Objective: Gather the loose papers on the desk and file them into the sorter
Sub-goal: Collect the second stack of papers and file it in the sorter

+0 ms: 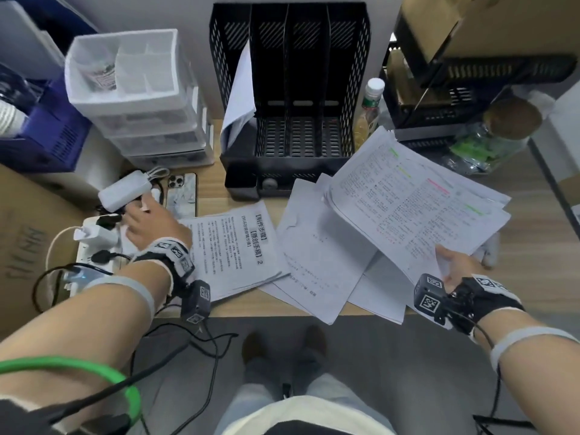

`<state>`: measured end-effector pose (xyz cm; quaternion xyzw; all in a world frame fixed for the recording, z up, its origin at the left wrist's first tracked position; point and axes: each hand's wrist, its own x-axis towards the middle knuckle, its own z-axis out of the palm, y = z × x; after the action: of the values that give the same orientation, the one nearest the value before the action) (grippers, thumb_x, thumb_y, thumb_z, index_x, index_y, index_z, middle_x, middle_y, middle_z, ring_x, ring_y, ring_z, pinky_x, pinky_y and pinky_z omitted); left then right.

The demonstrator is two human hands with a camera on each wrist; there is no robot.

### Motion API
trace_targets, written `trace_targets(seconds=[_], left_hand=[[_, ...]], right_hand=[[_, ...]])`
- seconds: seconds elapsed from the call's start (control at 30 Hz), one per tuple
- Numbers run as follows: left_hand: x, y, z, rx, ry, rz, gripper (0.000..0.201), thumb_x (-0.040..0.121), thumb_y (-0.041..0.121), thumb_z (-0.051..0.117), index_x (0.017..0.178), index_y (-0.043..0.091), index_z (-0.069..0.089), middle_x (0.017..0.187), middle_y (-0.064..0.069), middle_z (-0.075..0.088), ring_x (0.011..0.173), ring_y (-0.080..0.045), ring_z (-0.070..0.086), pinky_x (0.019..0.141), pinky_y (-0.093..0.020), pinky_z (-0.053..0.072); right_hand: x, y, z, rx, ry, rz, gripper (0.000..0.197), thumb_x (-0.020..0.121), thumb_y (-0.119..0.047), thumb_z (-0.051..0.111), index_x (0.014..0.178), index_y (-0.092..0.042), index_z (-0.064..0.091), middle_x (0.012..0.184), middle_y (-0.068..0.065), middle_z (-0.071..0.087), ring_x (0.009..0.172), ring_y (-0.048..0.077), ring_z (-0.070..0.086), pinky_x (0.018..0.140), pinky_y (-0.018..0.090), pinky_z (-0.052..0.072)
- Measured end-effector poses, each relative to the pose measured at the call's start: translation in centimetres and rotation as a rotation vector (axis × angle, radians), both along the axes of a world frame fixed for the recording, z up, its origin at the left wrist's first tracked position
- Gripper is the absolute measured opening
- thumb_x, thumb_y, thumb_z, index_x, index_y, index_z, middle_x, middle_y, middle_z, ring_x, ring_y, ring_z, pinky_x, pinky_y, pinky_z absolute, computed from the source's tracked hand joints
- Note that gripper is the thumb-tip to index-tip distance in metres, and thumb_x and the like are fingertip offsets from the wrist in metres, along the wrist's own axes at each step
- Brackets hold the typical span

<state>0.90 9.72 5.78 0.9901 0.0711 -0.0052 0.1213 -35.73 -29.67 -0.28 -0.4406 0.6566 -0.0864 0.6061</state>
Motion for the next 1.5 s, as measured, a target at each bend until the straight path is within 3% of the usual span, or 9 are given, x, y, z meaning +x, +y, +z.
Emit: trace_targets(seconds=[0.1,0.33,0.5,0.7,0.97,1.13,1.27,1.37,1.5], left_hand=[[-2.9,-2.4,-1.7,-0.049,0.069,-0.465,0.059,0.080,0.014,0.074,0.133,0.020,0.051,0.142,-0.015,0.045,0.130,-0.036,0.047,0.111,-0.047,0.041],[-14.4,-9.1,-5.9,0.124,0.541,-1.514,0.091,0.071,0.054,0.079,0.149,0.034,0.037,0.158,-0.003,0.031,0.147,-0.024,0.028,0.119,-0.043,0.030],[-16.1,-9.9,-7.3,0.430,0.460,-1.660,0.098,0.081,0.050,0.073,0.157,0.039,0.011,0.169,-0.009,-0.006,0.156,-0.029,-0.004,0.124,-0.050,0.007],[-14.6,-10.7,-5.6,0.379,0.436,-1.743,0.038,0.098,0.034,0.054,0.135,0.039,0.058,0.157,0.003,0.037,0.153,-0.025,0.023,0.113,-0.044,0.039],[-16.2,-10.7,-6.4,0.422,0.512,-1.587,0.100,0.078,0.055,0.072,0.155,0.036,0.011,0.169,-0.001,-0.003,0.157,-0.024,-0.001,0.122,-0.060,0.016],[-14.9,-12.6,-4.3,-0.494,0.830,-0.832,0.054,0.094,0.023,0.059,0.146,0.018,0.046,0.147,-0.006,0.054,0.133,-0.027,0.053,0.109,-0.040,0.043],[-10.3,-13.0,-1.8,-1.119,0.962,-0.192,0.040,0.101,0.039,0.050,0.129,0.013,0.062,0.102,-0.007,0.074,0.086,-0.020,0.072,0.073,-0.030,0.058],[-8.2,-12.0,-0.6,-1.108,1.060,-0.267,0.051,0.089,0.056,0.063,0.128,0.023,0.064,0.120,-0.003,0.074,0.107,-0.024,0.073,0.090,-0.039,0.058],[-7.8,-10.3,-0.7,-1.083,0.975,-0.325,0.035,0.093,0.014,0.068,0.127,0.007,0.064,0.123,-0.014,0.072,0.108,-0.032,0.072,0.096,-0.050,0.056]], right_hand=[[2.3,2.4,2.5,-0.007,0.041,-0.017,0.067,0.089,-0.033,0.066,0.143,-0.001,0.041,0.147,0.021,0.045,0.130,0.041,0.049,0.087,0.036,0.042],[1.2,3.2,2.8,-0.007,0.013,-0.051,0.069,0.071,-0.039,0.078,0.131,-0.012,0.056,0.116,0.008,0.069,0.101,0.040,0.068,0.094,0.059,0.050],[-1.0,1.7,1.3,0.030,0.007,-0.042,0.049,0.061,-0.042,0.083,0.100,-0.016,0.068,0.108,0.004,0.075,0.093,0.034,0.070,0.093,0.060,0.051],[-5.8,-3.4,-6.6,0.085,0.008,-0.027,0.106,0.017,-0.063,0.091,0.113,-0.021,0.070,0.114,0.000,0.074,0.097,0.037,0.071,0.095,0.060,0.050],[-2.6,1.4,0.5,0.135,-0.074,-0.078,0.079,0.056,-0.039,0.091,0.125,-0.014,0.061,0.109,0.008,0.074,0.093,0.038,0.072,0.088,0.063,0.052],[-0.3,3.8,4.9,0.107,-0.041,0.007,0.026,0.094,-0.011,0.061,0.119,-0.013,0.055,0.088,0.006,0.062,0.077,0.031,0.061,0.047,0.028,0.054],[0.7,2.7,5.6,0.004,-0.009,0.186,0.033,0.090,-0.015,0.066,0.122,-0.013,0.062,0.112,0.008,0.070,0.088,0.029,0.063,0.073,0.040,0.053],[2.8,3.1,6.5,-0.061,0.014,0.381,0.036,0.086,-0.020,0.069,0.121,-0.014,0.065,0.126,0.006,0.066,0.107,0.028,0.061,0.092,0.039,0.046],[6.1,4.3,5.9,-0.064,-0.064,0.512,0.037,0.070,-0.033,0.079,0.103,-0.021,0.069,0.119,0.003,0.071,0.108,0.025,0.066,0.102,0.045,0.046]])
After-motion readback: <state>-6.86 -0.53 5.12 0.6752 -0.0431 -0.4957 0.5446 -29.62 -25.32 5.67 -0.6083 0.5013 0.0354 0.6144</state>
